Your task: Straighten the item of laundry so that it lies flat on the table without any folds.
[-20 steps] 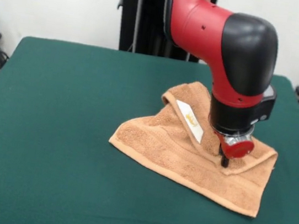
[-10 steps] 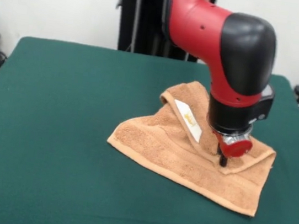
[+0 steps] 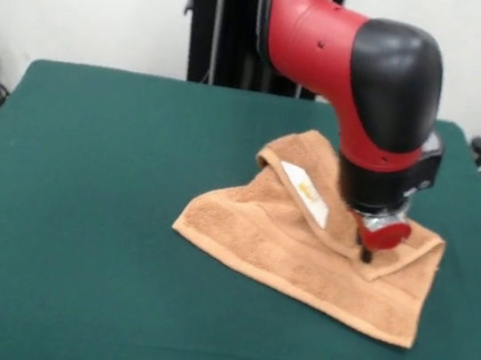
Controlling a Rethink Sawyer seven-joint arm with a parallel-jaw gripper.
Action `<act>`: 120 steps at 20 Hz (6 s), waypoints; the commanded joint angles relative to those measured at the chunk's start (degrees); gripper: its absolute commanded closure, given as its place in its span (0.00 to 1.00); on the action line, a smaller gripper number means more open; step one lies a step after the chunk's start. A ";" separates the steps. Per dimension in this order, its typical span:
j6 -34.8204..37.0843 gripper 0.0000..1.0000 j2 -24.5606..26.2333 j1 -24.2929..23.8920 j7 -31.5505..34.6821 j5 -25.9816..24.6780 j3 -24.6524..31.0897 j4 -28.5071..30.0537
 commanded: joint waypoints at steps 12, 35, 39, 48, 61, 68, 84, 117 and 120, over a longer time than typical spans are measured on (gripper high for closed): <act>5.45 1.00 -2.49 2.27 14.08 -2.18 1.26 3.64; 6.54 1.00 -4.63 6.00 19.92 -1.52 -0.04 5.57; 7.80 1.00 -4.10 7.72 22.39 -1.85 -1.44 4.05; 11.41 1.00 -6.06 8.45 23.85 -2.19 -4.00 3.90; 15.72 1.00 -9.35 9.01 28.21 -3.34 -5.94 4.34; 16.52 1.00 -8.98 12.00 33.00 -2.58 -7.17 3.25; 10.02 1.00 -6.25 15.03 36.36 -0.40 -5.91 2.17; 2.28 0.00 -7.80 14.74 30.69 4.53 -3.68 7.62; 1.90 0.00 -9.47 11.50 24.94 4.56 -2.74 10.61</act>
